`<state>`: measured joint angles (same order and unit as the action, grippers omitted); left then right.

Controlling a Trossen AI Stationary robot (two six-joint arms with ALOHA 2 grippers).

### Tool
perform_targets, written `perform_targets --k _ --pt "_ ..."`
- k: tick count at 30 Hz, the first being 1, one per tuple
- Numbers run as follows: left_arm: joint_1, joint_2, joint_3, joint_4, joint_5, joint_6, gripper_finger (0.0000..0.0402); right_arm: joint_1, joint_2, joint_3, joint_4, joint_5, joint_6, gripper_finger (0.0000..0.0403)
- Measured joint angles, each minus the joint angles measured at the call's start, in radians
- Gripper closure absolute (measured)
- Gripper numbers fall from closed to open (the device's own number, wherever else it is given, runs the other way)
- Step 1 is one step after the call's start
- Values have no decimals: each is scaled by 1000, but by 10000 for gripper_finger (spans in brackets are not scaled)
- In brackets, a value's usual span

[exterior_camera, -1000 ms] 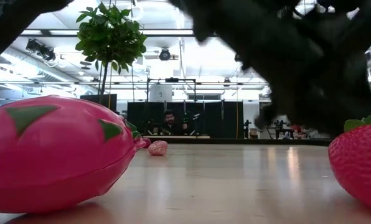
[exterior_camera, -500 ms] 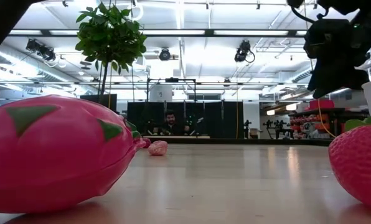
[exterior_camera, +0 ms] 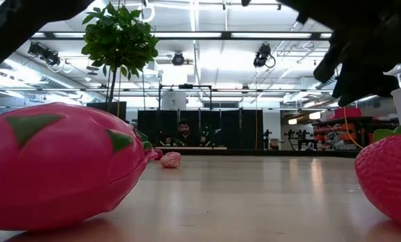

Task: Pick and placing Produce into tupperware
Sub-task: Put the peach into the white basket, then put the red cherry into the white basket

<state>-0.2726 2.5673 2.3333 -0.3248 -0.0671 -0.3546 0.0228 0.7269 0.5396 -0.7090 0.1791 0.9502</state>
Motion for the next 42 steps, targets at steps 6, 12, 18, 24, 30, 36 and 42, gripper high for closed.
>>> perform_targets --k 6,12,18,24,30,36,42 --pt "1 2 1 -17 26 7 336 0 0 0 0 0 1 254" --pt "6 2 0 -57 27 0 295 0 0 0 0 0 13 254" --pt "8 -15 2 -72 28 0 260 0 0 0 0 0 45 254" --pt "21 -89 17 -128 69 -1 245 3 0 0 17 -3 44 254" --pt "48 -240 18 -300 82 50 257 45 0 0 101 -4 -13 253" --pt "102 -393 18 -415 78 53 271 54 15 0 389 28 -67 245" --pt "164 -536 18 -648 49 119 258 54 156 16 651 31 -211 221"
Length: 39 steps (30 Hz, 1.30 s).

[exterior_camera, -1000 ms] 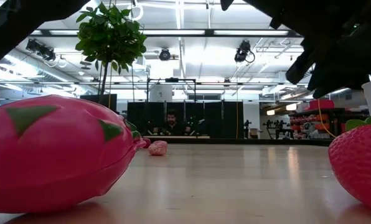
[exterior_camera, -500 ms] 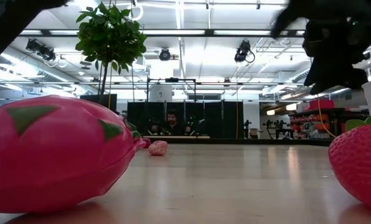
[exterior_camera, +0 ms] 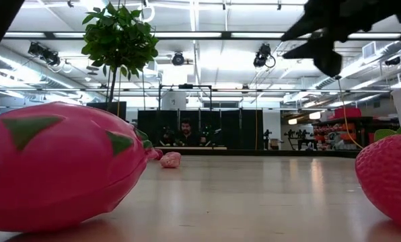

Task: Pick and placing Produce into tupperware
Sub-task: Put the red cherry into the white basket

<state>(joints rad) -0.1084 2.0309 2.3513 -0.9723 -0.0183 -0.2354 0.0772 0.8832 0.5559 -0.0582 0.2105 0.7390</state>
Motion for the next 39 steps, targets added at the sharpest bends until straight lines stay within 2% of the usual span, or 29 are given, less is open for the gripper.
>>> perform_targets --k 9,17,23,29,34,36,39 --pt "71 -107 0 -421 -97 18 226 -3 410 146 162 -1 -133 157" --pt "116 -133 -1 -567 -124 13 233 -3 805 477 205 92 -341 147" --pt "155 -196 1 -598 -125 12 254 -34 1024 700 123 115 -358 155" --pt "212 -283 4 -599 -173 -11 273 -73 1167 785 55 104 -315 156" --pt "271 -338 3 -600 -185 4 280 -101 1204 796 62 132 -316 156" --pt "293 -345 4 -598 -187 40 280 -109 1212 799 105 165 -358 156" --pt "333 -354 3 -597 -190 112 279 -119 1226 799 181 138 -464 156"
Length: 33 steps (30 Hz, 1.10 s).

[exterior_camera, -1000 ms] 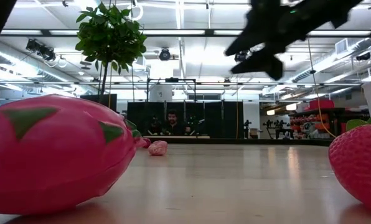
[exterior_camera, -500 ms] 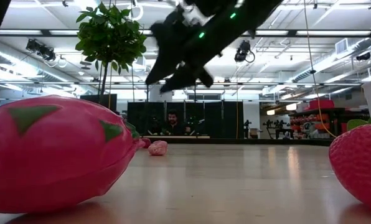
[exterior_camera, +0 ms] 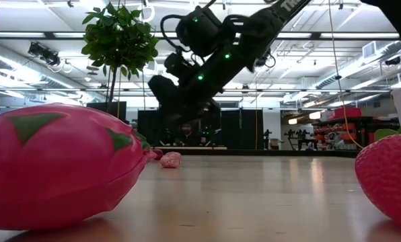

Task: Pick and placing Produce into tupperware
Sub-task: Put the red cherry into the white basket

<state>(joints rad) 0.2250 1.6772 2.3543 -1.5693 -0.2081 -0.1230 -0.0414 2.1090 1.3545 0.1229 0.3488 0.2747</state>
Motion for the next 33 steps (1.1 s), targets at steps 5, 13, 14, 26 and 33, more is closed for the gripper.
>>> perform_targets --k 5,13,14,26,33 --pt "64 0 0 -2 0 51 282 4 33 10 30 -32 -9 156" --pt "127 2 0 -2 1 93 283 -37 80 11 47 -37 65 151" --pt "132 2 0 -1 1 95 283 -43 86 10 53 -36 69 151" --pt "171 2 0 -2 1 146 289 -58 90 12 91 -76 89 151" --pt "178 2 0 -2 1 159 289 -48 113 12 92 -59 92 149"
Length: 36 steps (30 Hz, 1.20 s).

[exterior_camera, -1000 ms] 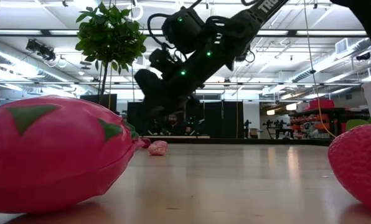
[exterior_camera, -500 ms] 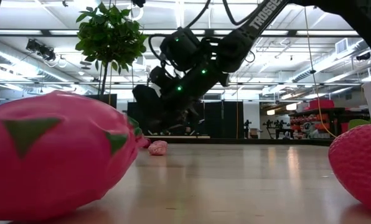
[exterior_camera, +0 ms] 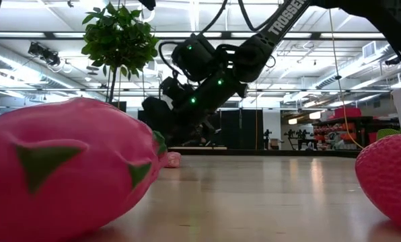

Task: Pick and placing Produce into tupperware
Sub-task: Put the red cherry into the white basket

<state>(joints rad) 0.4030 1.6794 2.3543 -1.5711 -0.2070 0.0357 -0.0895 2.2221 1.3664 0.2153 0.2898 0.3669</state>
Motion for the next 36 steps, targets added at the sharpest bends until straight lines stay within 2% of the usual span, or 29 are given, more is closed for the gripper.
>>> perform_targets --k 9,14,18,23,29,36 --pt "0 0 0 0 0 14 289 -3 55 2 26 2 81 152" --pt "0 0 0 0 0 14 289 3 54 3 6 61 78 170" --pt "0 0 0 0 0 12 289 -2 51 2 -11 55 109 201" --pt "0 0 0 0 0 7 289 -4 50 2 -34 34 137 261" --pt "0 0 0 0 0 2 289 -5 32 -1 -40 14 261 321" --pt "0 0 0 0 0 -2 289 2 -59 -3 -100 -121 290 351"
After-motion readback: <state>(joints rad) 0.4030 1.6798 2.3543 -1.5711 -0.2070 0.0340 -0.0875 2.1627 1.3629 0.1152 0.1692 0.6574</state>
